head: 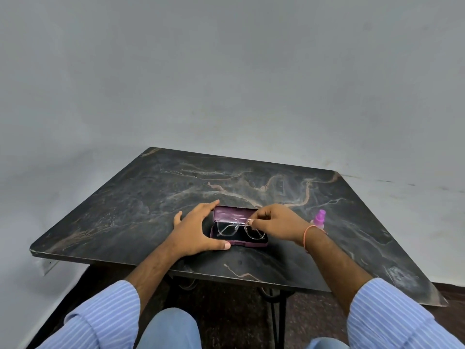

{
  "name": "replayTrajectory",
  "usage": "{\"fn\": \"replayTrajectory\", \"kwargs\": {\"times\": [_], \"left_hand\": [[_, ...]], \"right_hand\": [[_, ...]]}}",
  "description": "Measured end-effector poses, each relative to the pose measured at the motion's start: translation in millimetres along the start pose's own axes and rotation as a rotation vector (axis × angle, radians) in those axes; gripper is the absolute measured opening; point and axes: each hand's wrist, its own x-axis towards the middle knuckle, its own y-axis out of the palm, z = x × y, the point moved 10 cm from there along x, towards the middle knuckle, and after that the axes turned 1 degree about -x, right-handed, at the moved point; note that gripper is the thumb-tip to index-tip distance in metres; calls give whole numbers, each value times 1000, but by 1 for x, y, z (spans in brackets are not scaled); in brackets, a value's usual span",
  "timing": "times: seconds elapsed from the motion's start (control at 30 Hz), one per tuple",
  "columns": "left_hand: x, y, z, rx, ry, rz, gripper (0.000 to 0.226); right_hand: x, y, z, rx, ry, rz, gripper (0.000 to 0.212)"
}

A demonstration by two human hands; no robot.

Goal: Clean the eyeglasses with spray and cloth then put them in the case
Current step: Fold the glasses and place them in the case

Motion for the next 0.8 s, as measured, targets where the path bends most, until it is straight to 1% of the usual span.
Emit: {"fn": "replayTrajectory", "kwargs": {"times": [0.1,0.23,0.3,0.43,0.6,0.8], "left_hand": [[-2,-1,-3,5,14,-24,134],[-4,-4,-5,-9,20,-51,130],[-4,-5,-6,-9,28,-60,128],[-5,-7,-7,-13,41,-77,123],[-6,-9,-10,-30,56,-89,120],[-8,-9,-12,-47,65,-92,119]], "right_hand": [[3,6,3,-142,-40,-1,22],[2,13,10,-200,-111,-9,21],[-1,13,15,-236,-168,-29,26],[-4,13,15,-402,-231,-83,35],[-6,17,10,-474,-265,-75,37],[-11,19,10,-586,-292,-121,41]]}}
